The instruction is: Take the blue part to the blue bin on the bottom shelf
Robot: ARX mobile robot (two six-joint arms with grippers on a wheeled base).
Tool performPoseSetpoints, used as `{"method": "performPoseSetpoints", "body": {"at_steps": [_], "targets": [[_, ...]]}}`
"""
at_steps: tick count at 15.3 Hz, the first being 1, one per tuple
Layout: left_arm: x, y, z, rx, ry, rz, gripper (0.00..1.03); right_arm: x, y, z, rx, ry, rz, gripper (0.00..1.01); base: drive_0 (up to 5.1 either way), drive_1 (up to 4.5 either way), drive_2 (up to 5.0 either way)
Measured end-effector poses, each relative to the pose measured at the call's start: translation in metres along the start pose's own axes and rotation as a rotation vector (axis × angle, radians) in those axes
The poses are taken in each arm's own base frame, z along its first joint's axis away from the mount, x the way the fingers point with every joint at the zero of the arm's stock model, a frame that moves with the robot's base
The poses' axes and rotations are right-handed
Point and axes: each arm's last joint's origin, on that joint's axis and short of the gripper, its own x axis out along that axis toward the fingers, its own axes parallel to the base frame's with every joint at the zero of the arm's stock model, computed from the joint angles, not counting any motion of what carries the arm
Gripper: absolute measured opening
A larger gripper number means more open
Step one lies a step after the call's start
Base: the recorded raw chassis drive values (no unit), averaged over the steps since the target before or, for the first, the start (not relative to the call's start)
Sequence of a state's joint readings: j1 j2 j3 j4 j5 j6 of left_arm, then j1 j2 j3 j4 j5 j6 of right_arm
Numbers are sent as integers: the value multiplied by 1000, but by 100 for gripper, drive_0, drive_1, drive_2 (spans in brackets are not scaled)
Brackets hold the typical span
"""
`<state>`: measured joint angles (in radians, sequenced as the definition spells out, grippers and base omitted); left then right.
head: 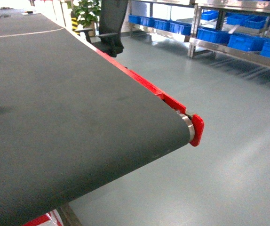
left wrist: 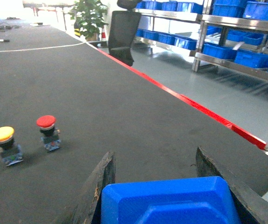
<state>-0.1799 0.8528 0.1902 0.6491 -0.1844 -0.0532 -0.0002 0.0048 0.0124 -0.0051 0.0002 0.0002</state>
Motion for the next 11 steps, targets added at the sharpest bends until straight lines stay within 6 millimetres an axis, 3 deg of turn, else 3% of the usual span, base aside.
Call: {"method": "performPoseSetpoints", "body": {"at_steps": [11], "targets": [[0, 0, 0, 0, 0, 0, 43, 0, 0, 0, 0, 0, 0, 98, -162, -162, -162]]}}
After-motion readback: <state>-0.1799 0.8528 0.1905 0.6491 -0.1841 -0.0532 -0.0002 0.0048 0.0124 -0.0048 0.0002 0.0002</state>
